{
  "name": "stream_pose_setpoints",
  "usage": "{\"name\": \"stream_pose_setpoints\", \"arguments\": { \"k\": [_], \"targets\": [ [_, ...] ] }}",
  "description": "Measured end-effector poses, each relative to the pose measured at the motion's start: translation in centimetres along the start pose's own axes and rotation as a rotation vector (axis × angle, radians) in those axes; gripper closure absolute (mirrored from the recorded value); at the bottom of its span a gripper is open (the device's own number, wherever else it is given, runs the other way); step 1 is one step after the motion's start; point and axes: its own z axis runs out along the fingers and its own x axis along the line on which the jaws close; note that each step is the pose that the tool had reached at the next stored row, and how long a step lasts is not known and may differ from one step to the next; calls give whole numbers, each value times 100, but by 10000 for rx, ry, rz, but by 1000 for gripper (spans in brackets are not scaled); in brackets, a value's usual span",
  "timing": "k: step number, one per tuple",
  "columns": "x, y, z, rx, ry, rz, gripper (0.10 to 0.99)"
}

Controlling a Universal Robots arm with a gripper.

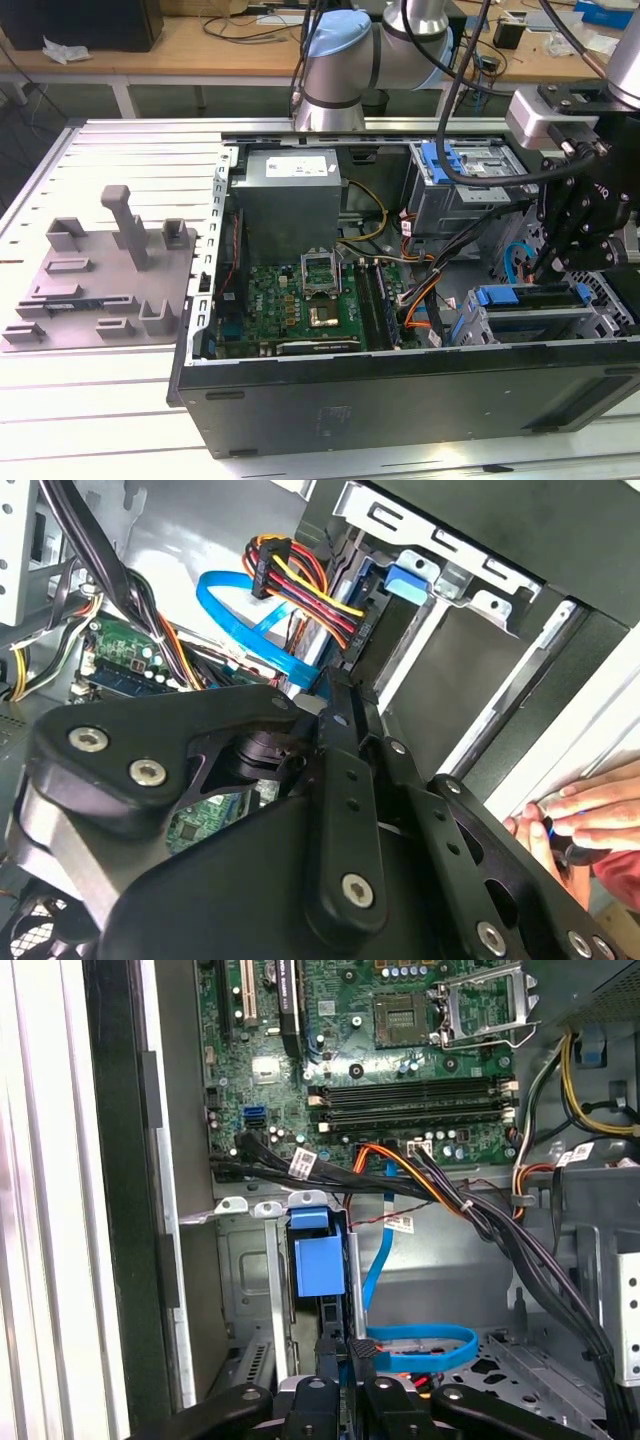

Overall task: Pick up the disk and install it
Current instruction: 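Insert the second disk wire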

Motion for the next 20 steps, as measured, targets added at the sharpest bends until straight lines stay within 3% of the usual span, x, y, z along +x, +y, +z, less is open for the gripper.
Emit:
{"name": "stream_pose_setpoints", "arguments": {
  "k": [8, 20],
  "targets": [
    [-4, 1, 13, 7, -11, -456, 925],
    [-5, -9, 17, 7, -12, -477, 925]
  ]
}}
